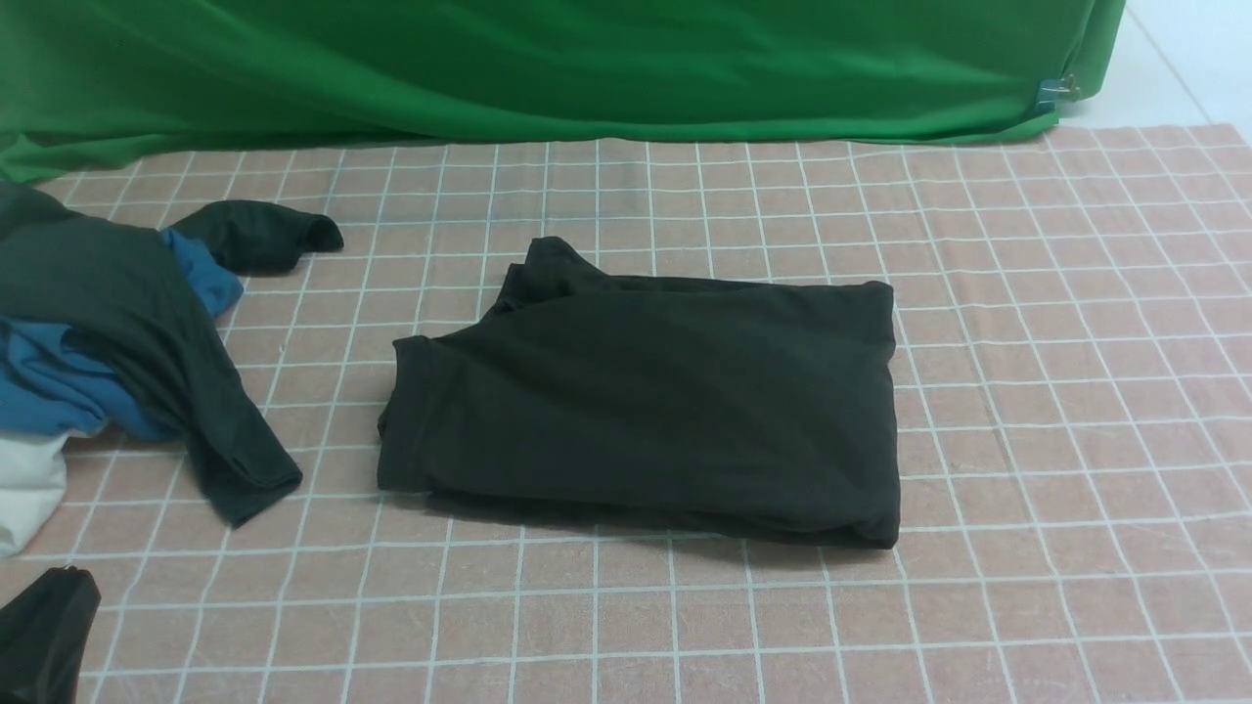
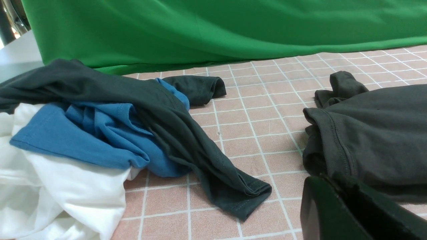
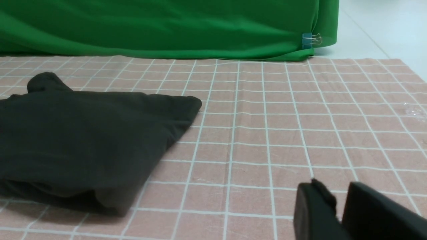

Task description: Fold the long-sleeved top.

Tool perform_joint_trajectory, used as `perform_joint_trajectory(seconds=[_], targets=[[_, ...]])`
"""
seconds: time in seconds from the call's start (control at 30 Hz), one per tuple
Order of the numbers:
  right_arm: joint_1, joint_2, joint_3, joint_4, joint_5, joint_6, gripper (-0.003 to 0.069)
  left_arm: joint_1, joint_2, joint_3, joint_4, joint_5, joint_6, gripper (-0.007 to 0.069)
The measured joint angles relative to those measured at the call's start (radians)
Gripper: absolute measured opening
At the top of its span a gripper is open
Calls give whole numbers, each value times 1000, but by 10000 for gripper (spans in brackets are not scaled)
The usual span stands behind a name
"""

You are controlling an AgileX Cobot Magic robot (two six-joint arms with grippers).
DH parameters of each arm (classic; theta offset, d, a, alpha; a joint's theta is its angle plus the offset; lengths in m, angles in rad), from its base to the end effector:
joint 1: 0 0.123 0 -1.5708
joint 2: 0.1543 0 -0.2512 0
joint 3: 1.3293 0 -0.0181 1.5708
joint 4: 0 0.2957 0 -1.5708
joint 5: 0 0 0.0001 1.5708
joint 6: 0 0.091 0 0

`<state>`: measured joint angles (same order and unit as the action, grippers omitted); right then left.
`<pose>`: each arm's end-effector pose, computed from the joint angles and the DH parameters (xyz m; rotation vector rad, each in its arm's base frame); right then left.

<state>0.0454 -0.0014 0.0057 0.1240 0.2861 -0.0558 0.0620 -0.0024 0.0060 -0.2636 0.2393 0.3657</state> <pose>0.1337 0.0093 0.1855 -0.0095 1.7731 0.1095 0.1348 0.0027 0.1903 0.0864 1.7166 0.0738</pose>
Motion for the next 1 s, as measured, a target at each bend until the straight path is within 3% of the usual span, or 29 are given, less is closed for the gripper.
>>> perform_joint_trajectory(seconds=[1.0], targets=[[0,0,0,0,0,0,235,0,0,0,4,4,-1,18]])
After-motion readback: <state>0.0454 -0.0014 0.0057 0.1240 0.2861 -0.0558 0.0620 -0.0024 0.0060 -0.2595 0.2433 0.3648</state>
